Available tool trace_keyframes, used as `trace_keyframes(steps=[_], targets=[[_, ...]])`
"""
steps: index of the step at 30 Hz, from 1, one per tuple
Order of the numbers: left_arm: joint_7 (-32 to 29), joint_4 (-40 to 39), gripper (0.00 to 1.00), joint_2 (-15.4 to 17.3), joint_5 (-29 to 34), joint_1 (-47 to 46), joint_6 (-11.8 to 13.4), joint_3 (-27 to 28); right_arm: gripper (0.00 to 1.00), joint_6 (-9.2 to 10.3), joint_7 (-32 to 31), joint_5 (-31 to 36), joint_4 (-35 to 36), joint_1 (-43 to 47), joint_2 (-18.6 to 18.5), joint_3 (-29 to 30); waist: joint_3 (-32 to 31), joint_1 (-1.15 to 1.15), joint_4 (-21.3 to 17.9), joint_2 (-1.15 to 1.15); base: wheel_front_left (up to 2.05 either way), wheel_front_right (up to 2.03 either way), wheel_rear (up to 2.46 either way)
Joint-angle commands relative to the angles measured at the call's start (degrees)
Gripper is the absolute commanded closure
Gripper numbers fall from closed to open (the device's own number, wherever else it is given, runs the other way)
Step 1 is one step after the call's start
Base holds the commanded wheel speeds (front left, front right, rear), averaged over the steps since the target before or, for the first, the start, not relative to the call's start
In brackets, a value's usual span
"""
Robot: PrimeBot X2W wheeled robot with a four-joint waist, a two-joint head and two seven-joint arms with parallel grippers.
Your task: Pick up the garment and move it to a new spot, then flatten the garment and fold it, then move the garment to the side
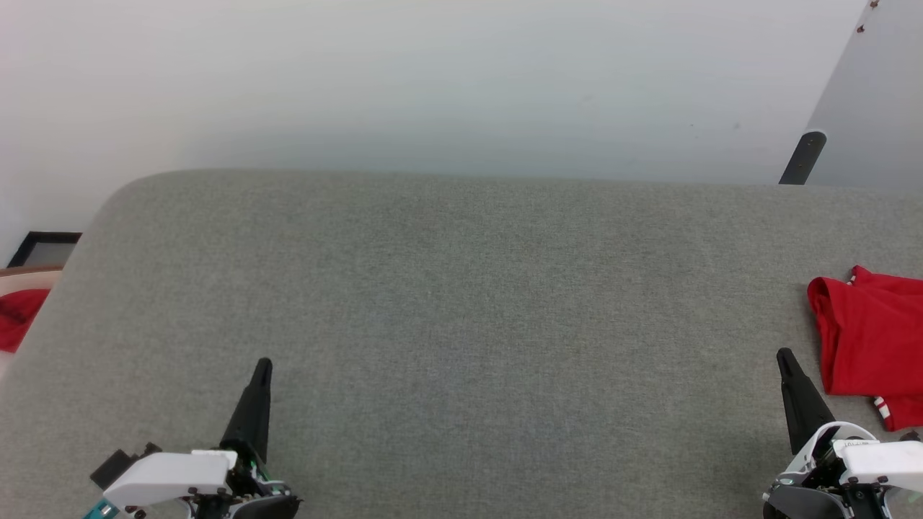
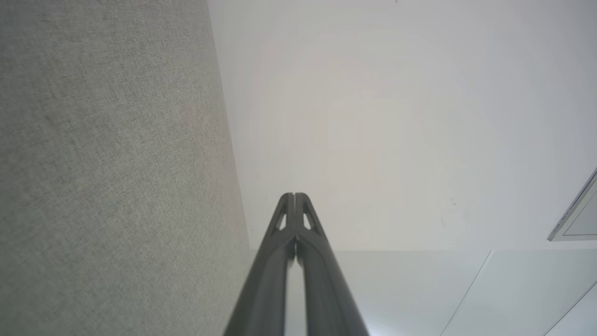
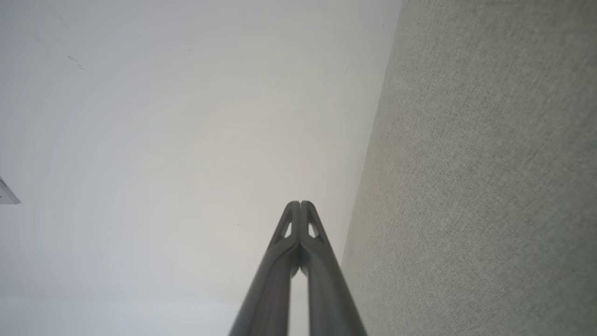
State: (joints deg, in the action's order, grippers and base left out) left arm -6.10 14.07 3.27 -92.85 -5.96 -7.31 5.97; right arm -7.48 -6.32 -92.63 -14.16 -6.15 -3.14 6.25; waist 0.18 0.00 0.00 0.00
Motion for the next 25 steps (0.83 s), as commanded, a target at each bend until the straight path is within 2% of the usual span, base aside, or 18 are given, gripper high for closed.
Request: trace_keyframes(steps=[1, 25], targets=[[-0.23, 0.09, 1.0, -0.11, 0.08, -0.56, -0.32, 0.17, 1.0, -0.02, -0.12, 0.14, -0.04, -0.27, 0.15, 0.13, 0.0, 0.0, 0.0, 0.0, 0.0, 0.0, 0.0], [-0.31, 0.09, 1.0, -0.23, 0.25, -0.58, -0.32, 0.33, 1.0, -0.02, -0.22, 0.24, -0.04, -0.28, 0.21, 0.19, 0.0, 0.0, 0.0, 0.0, 0.0, 0.0, 0.0]])
